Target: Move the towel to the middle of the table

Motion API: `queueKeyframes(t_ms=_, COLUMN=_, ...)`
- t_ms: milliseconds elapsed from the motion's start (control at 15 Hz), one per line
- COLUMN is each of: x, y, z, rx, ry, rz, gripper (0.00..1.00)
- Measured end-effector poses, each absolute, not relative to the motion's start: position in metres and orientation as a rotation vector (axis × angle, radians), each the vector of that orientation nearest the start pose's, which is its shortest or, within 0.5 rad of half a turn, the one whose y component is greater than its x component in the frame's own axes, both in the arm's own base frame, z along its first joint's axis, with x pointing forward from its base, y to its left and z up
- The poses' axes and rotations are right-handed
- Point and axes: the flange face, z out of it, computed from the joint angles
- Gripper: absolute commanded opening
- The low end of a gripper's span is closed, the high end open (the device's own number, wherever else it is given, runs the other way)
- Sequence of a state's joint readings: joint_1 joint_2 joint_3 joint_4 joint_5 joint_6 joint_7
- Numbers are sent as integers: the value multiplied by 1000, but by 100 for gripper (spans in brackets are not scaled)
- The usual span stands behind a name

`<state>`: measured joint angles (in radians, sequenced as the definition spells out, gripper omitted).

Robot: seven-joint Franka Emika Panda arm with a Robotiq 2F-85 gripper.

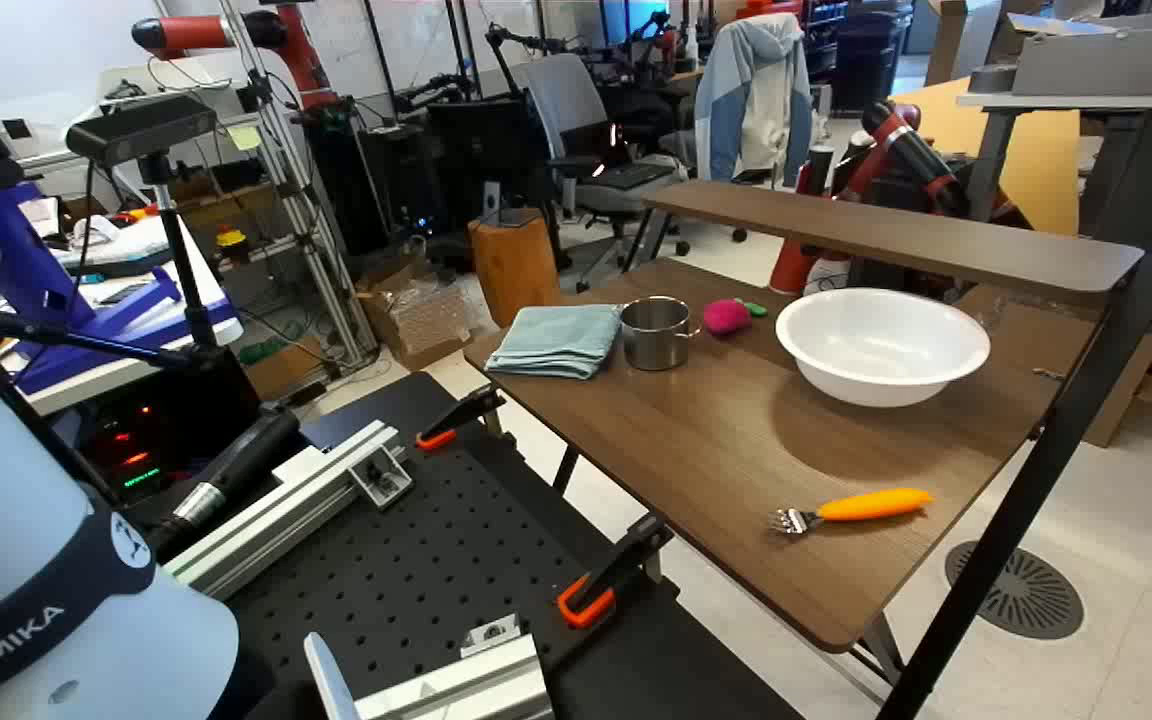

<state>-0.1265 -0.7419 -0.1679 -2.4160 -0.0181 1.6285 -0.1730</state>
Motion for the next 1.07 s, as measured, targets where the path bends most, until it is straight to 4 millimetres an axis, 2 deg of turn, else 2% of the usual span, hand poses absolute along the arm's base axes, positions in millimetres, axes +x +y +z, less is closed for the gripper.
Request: queueKeyframes(t_ms=1067, x=308, y=-105, z=542, rx=-3032, ry=112, rz=72, gripper=100)
